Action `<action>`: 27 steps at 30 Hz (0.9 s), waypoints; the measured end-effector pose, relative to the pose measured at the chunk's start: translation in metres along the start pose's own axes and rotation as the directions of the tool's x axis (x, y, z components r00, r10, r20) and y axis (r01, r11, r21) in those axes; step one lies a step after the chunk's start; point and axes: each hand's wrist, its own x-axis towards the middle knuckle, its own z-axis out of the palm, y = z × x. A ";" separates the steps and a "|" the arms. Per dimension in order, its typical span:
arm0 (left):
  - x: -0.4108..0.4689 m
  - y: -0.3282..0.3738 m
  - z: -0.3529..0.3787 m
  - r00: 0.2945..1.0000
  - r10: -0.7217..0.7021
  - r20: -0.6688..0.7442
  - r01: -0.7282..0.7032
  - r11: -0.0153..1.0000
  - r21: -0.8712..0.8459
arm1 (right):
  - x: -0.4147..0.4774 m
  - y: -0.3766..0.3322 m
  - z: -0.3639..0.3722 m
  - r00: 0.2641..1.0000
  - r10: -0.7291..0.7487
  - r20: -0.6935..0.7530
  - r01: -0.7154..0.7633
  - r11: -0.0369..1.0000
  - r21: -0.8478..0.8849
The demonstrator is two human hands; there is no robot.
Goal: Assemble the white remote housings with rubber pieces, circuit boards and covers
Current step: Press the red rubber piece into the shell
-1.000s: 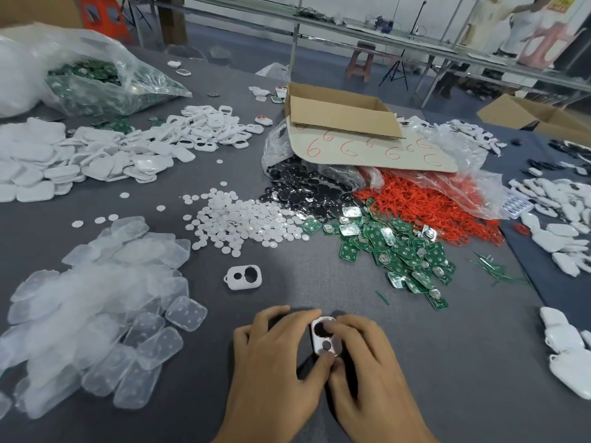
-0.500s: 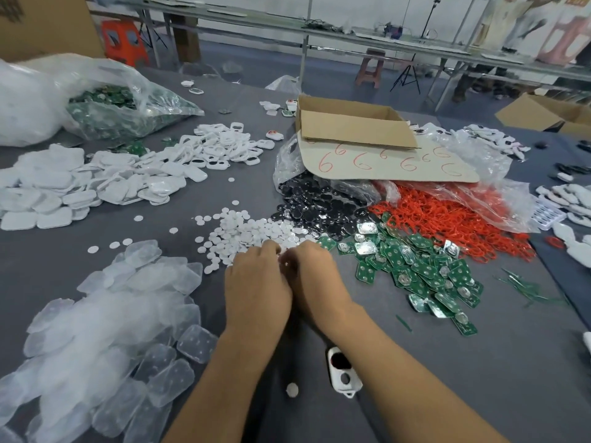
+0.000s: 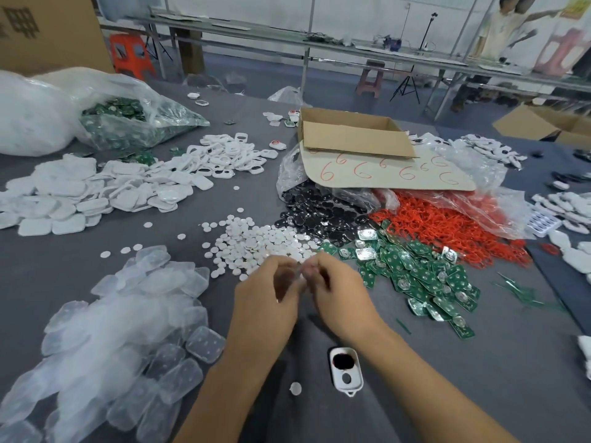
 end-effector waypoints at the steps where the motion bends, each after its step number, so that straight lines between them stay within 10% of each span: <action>1: -0.006 0.000 0.000 0.999 -0.030 0.032 0.033 0.995 -0.090 | -0.010 -0.004 -0.005 1.000 0.006 -0.018 -0.005 0.996 0.085; 10: -0.058 0.005 0.007 0.978 -0.154 0.144 0.203 0.873 -0.444 | -0.081 -0.011 -0.036 0.998 0.048 -0.051 -0.030 0.949 0.314; 19: -0.091 0.009 0.025 0.992 -0.029 0.127 0.083 0.890 -0.449 | -0.098 -0.005 -0.060 0.996 0.042 0.083 -0.052 0.991 0.123; 27: -0.099 -0.020 0.021 0.934 0.181 0.307 -0.261 0.934 0.242 | -0.097 0.000 -0.067 0.974 0.020 0.226 0.061 0.937 -0.344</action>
